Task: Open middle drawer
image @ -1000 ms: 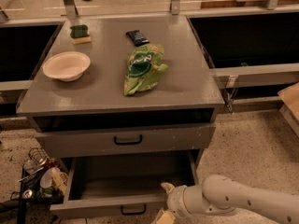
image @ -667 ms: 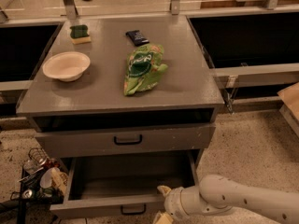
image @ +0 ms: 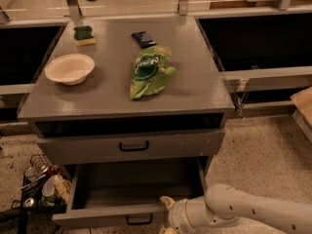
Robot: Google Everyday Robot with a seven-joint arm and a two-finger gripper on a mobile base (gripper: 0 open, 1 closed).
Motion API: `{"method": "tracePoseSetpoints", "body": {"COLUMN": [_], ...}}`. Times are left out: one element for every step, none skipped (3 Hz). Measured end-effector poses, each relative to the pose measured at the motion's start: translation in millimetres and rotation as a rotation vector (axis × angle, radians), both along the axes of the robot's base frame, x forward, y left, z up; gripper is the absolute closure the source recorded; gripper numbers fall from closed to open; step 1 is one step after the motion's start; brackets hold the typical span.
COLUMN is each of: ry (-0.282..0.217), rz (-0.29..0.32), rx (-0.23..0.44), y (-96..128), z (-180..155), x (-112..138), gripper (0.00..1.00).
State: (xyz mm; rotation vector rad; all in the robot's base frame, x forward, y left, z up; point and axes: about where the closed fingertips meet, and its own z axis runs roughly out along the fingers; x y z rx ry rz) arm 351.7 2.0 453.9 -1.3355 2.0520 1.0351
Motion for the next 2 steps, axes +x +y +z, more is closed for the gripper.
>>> {"method": "tracePoseSetpoints", "body": {"ry": [0.01,0.02], "rz": [0.02,0.039], "rx": [0.038,0.068], "y": [-1,-6], "z": [3,5], "x": [-11,-26], "gripper": [0.0,0.0]}}
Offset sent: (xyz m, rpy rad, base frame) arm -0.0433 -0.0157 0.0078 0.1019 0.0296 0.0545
